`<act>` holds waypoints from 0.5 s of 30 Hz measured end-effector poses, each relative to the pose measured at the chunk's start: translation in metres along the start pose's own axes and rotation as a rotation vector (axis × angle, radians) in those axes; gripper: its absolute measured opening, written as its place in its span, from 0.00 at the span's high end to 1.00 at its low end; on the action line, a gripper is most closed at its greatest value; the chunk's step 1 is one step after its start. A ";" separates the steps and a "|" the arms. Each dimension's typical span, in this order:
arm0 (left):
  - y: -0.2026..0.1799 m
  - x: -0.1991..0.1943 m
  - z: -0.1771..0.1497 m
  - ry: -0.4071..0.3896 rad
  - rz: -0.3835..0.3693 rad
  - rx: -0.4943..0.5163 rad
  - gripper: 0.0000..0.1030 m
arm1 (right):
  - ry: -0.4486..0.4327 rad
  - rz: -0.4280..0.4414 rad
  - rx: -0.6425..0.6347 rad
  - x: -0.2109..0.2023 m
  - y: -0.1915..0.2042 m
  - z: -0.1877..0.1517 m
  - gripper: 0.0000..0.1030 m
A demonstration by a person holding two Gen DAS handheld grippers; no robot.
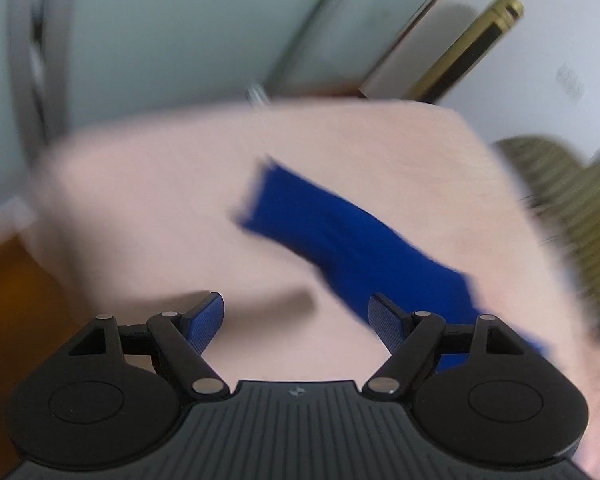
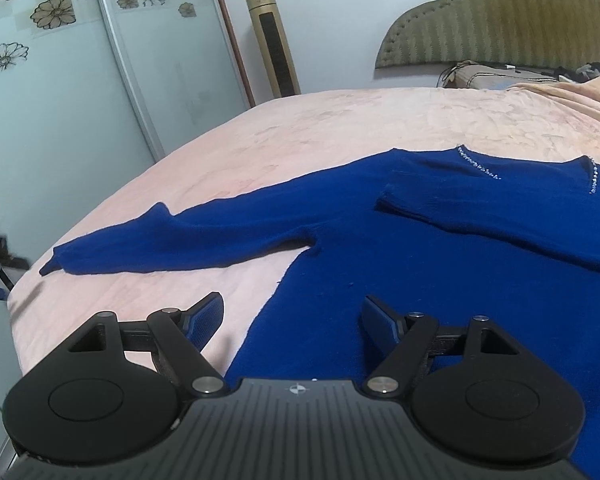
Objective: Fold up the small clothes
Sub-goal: 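Grasp the other sleeve cuff with the left gripper and lift it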
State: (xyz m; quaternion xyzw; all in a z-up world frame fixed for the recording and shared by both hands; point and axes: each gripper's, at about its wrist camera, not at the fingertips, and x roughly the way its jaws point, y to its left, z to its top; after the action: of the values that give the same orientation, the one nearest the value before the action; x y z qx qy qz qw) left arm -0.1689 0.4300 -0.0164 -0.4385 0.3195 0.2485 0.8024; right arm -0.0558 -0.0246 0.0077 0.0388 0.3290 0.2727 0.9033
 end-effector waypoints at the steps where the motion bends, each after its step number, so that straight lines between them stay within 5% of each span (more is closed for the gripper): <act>1: 0.002 0.007 -0.001 0.009 -0.026 -0.059 0.23 | -0.002 0.000 -0.005 -0.001 0.001 0.000 0.23; 9: 0.012 0.031 0.012 -0.235 -0.085 -0.313 0.25 | 0.002 -0.028 0.035 -0.004 -0.010 -0.004 0.15; 10: 0.011 0.035 0.015 -0.237 -0.081 -0.329 0.32 | 0.005 -0.028 0.044 -0.004 -0.012 -0.005 0.15; 12: 0.012 0.039 0.020 -0.188 -0.087 -0.336 0.88 | 0.004 -0.024 0.046 -0.003 -0.013 -0.005 0.15; 15: 0.015 0.045 0.018 -0.159 -0.076 -0.372 0.95 | 0.000 -0.020 0.038 -0.005 -0.014 -0.008 0.14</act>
State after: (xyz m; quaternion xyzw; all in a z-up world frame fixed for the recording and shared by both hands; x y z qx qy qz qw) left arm -0.1438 0.4583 -0.0504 -0.5697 0.1869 0.3066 0.7392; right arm -0.0571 -0.0404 0.0013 0.0526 0.3346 0.2573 0.9050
